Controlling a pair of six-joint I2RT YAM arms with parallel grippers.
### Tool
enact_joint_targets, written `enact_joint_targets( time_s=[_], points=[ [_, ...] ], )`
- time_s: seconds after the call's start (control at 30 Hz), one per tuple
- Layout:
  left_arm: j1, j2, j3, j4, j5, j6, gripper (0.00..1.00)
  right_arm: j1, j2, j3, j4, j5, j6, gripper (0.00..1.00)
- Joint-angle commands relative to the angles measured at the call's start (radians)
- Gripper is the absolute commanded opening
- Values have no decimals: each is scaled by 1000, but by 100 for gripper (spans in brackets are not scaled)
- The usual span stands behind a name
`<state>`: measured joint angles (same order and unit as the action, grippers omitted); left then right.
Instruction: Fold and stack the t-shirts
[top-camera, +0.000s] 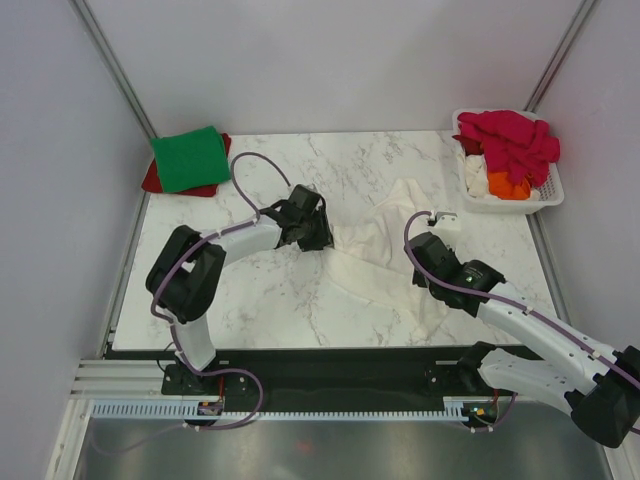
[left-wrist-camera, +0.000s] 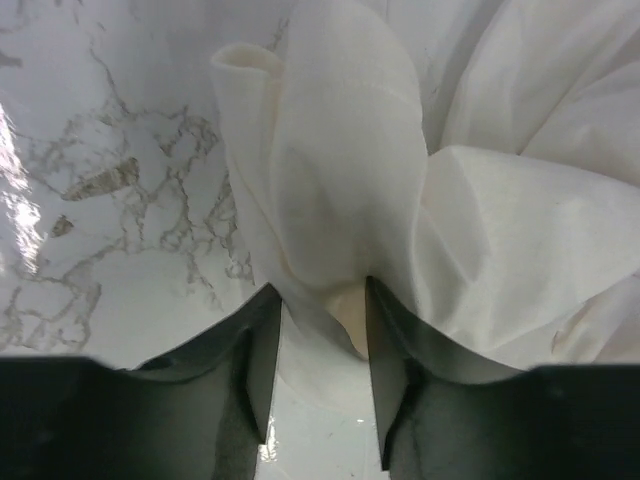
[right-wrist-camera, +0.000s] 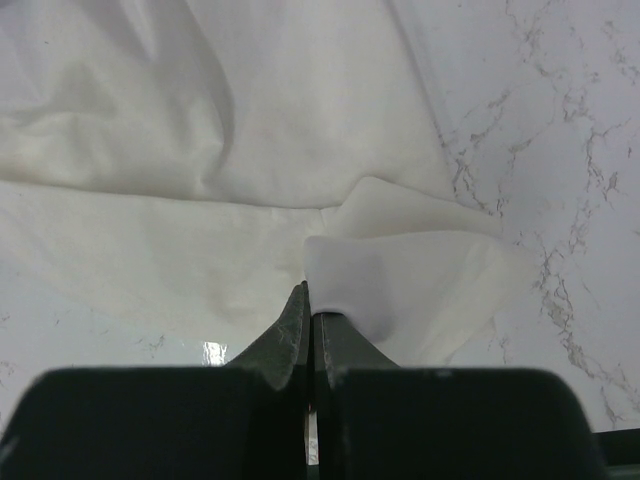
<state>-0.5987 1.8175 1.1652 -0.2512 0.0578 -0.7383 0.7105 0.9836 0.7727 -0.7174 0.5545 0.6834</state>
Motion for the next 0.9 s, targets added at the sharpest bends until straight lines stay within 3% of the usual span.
enact_joint_targets(
  time_s=[0.0,0.03,0.13,0.23,0.4,0.67,0.87],
  points=[
    [-24,17,-10,39,-4,-49,45,-2,4,-7,21,9,-7,0],
    [-26,19,-10,40,-4,-50,34,-3,3,-7,21,8,-8,0],
    [-26,6,-7,38,-12,-50,14,-2,1,-9,21,7,-8,0],
    [-26,-24,-2,36,-18,-38,2,-2,1,-7,21,9,-7,0],
    [-18,-176,16,-35,-55,14,2,-2,9,45,6,22,-27,0],
    [-6,-500,235,-379,-390,236,2,-2,1,365,-36,105,-145,0],
    [-7,-714,430,-597,-536,347,2,-3,-120,577,-30,84,-261,0]
  ],
)
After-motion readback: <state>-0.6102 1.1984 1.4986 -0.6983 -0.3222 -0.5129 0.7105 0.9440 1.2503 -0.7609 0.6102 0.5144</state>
